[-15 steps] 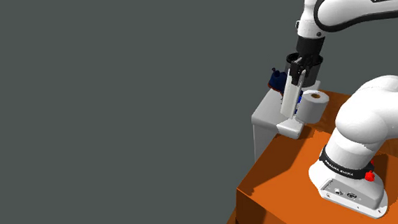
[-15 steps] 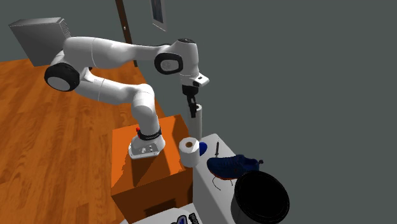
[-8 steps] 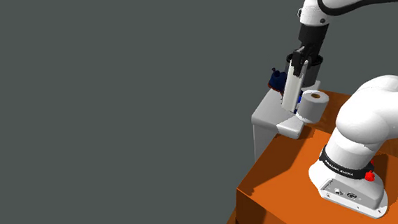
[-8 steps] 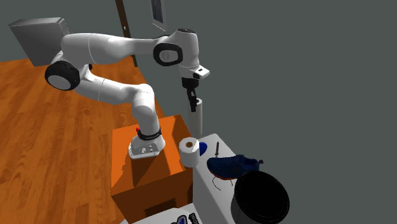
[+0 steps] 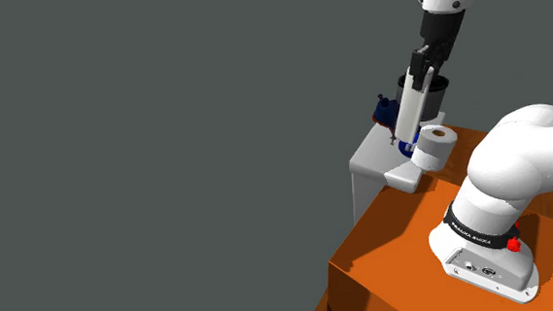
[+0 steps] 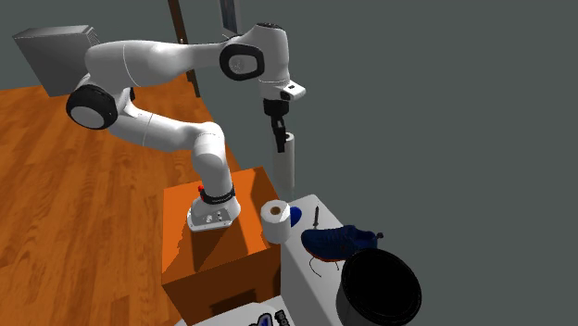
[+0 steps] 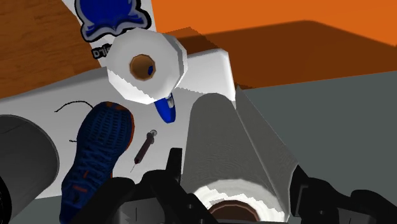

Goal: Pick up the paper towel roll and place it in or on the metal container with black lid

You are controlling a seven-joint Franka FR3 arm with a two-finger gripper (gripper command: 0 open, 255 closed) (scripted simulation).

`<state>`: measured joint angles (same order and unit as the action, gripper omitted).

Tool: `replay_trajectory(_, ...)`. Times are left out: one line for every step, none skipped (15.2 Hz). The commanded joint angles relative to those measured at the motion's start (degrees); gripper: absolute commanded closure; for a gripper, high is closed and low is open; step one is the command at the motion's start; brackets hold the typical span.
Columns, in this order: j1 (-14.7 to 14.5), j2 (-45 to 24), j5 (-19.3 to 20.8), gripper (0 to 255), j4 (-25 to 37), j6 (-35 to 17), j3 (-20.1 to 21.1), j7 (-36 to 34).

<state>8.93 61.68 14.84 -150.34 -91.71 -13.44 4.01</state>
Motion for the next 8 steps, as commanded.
replay_trajectory(-0.27,-0.58,-0.48,255,1.77,1.22,0.49,-0.08)
replay_trajectory(-0.34,-0.84,-0.63,255,2.65,1.85,0.63,-0.03)
replay_trajectory(-0.42,-1.1,-0.78,255,3.53,2.46,0.77,0.02)
replay_trajectory(-0.49,-1.38,-0.92,255,4.42,3.08,0.9,0.08)
replay_trajectory(-0.56,-1.66,-1.05,255,5.32,3.69,1.03,0.13)
replay_trajectory(-0.63,-1.95,-1.18,255,6.22,4.3,1.16,0.19)
replay_trajectory(-0.7,-2.25,-1.31,255,7.13,4.91,1.29,0.24)
replay_trajectory(-0.76,-2.56,-1.44,255,8.05,5.52,1.41,0.3)
